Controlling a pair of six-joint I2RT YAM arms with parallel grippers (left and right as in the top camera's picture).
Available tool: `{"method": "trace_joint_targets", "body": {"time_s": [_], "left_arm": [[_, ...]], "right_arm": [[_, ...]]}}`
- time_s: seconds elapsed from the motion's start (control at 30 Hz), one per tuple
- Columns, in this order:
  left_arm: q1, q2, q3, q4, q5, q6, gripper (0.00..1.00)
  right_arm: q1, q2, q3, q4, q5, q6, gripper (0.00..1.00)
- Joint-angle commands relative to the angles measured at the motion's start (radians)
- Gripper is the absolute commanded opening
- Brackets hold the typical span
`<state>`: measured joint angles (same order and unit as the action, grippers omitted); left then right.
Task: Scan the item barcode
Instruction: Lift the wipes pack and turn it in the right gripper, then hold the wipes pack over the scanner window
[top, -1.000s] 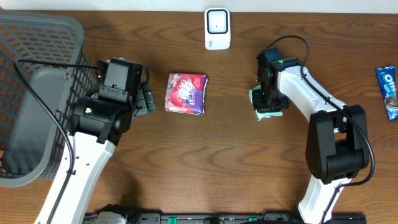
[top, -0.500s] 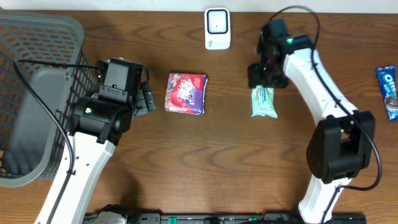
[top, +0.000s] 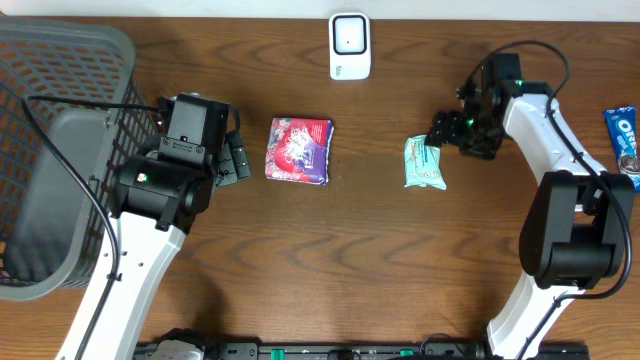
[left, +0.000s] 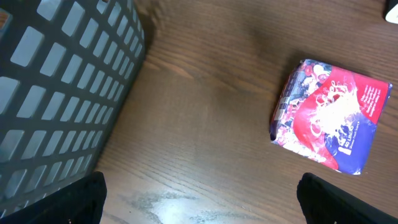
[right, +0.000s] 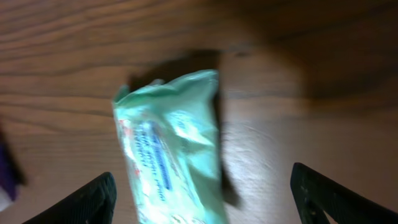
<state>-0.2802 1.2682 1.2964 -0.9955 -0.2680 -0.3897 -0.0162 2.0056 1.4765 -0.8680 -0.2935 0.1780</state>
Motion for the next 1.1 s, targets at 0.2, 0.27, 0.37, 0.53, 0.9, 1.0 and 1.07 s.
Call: {"method": "trace_joint_targets", "body": {"time_s": [0.2,0.27,0.37,0.53,0.9,1.0,1.07], "left_arm": [[0.004,0.003,-0.002,-0.003,-0.013,-0.005,0.98],[0.004,0.003,-0.002,-0.003,-0.013,-0.005,0.98],[0.004,0.003,-0.002,-0.003,-0.013,-0.005,0.98],[0.004,0.003,-0.002,-0.003,-0.013,-0.005,0.98],[0.004,0.003,-0.002,-0.003,-0.013,-0.005,0.98],[0.004,0.003,-0.002,-0.004,-0.013,-0.005,0.98],[0.004,0.003,-0.002,-0.003,-0.013,-0.005,0.98]], "right_arm": [[-0.002,0.010,-0.195,0.182,-0.159,-0.002,0.78],[-0.002,0.010,-0.227,0.216,-0.153,0.021,0.74],[-0.003,0.010,-0.268,0.275,-0.154,0.024,0.71],[0.006,0.010,-0.280,0.340,-0.223,0.048,0.27],[0.036,0.006,-0.259,0.524,-0.472,0.211,0.01],[0.047,0.006,-0.221,0.673,-0.544,0.341,0.01],[0.061,0.006,-0.200,0.783,-0.544,0.425,0.01]]}}
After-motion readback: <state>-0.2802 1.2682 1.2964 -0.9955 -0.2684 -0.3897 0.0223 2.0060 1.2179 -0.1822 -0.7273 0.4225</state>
